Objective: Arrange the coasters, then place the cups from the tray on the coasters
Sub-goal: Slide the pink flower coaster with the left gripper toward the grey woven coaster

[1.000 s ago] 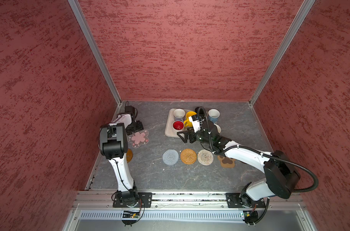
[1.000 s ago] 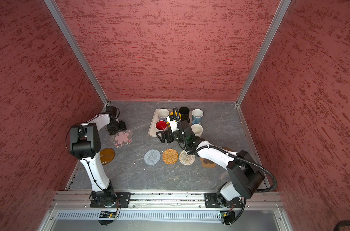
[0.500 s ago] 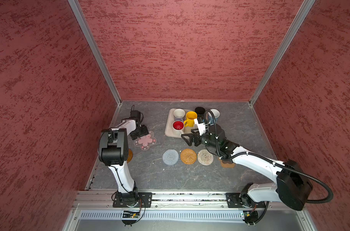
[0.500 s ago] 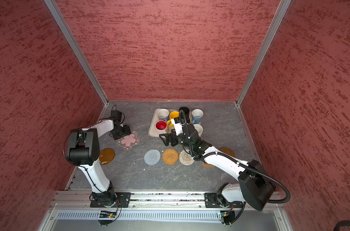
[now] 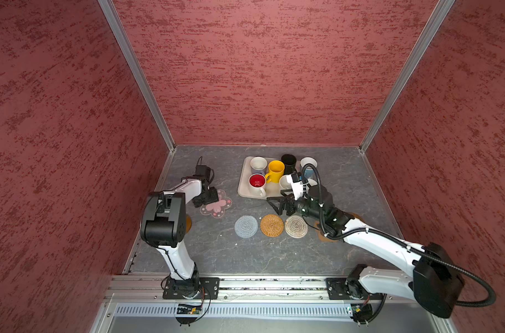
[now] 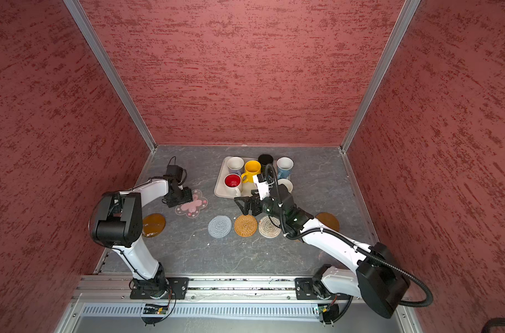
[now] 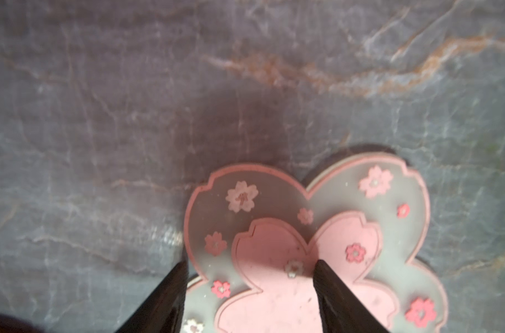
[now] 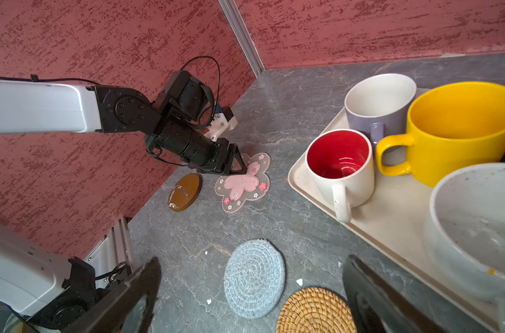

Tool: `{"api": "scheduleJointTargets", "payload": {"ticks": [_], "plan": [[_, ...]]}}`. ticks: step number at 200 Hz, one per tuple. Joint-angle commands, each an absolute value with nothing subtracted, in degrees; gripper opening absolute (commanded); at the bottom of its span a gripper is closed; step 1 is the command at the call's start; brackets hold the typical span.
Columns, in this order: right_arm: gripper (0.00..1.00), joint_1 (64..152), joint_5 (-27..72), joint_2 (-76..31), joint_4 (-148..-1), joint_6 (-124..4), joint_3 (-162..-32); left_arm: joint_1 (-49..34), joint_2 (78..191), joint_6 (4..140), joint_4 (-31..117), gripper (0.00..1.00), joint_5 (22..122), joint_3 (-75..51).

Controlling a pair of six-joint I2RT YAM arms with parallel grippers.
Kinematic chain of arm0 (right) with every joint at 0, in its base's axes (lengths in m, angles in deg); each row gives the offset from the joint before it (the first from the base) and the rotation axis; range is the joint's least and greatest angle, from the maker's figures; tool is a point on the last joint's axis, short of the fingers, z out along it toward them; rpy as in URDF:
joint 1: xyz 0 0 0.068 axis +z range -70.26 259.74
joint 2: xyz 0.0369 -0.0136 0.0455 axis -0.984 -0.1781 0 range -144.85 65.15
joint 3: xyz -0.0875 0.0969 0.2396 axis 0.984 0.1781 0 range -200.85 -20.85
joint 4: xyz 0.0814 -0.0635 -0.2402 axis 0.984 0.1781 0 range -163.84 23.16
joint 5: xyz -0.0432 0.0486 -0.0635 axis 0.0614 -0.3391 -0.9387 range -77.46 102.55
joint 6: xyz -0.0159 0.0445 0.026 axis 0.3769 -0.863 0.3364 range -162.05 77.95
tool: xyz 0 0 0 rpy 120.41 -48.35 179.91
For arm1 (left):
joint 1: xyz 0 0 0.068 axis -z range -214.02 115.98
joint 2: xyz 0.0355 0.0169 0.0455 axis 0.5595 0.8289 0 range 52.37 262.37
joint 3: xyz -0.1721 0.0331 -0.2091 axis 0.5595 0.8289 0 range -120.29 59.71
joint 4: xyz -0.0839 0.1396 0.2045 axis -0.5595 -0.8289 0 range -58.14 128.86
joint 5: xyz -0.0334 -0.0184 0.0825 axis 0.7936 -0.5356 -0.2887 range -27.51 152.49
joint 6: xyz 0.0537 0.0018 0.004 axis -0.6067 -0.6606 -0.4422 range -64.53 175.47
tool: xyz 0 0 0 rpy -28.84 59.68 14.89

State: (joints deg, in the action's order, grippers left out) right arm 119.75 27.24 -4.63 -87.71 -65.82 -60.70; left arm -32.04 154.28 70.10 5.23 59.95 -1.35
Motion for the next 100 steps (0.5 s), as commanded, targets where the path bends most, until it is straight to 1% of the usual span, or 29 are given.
{"api": "scheduleJointTargets", "payload": {"ticks": [1, 34, 55, 75, 100], "plan": [[0.99, 119.6, 26.3, -3.1, -89.0, -66.8, -59.6, -31.4, 152.7, 70.7, 3.8, 0.69, 59.8, 1.6], [0.99, 119.6, 26.2, -1.9, -89.7, -67.3, -58.3, -30.5, 148.9, 72.3, 4.2, 0.69, 58.8, 3.5], [0.99, 119.6, 26.2, -2.6, -89.8, -67.1, -58.2, -30.3, 146.0, 72.0, 4.1, 0.74, 58.5, 2.5], [0.99, 119.6, 26.4, -4.0, -90.3, -67.0, -58.6, -30.2, 145.6, 70.6, 2.8, 0.77, 58.3, -1.1], [0.99, 119.6, 26.2, -5.8, -90.7, -66.5, -59.4, -30.2, 149.4, 68.2, 0.1, 0.78, 57.9, -7.3]]}}
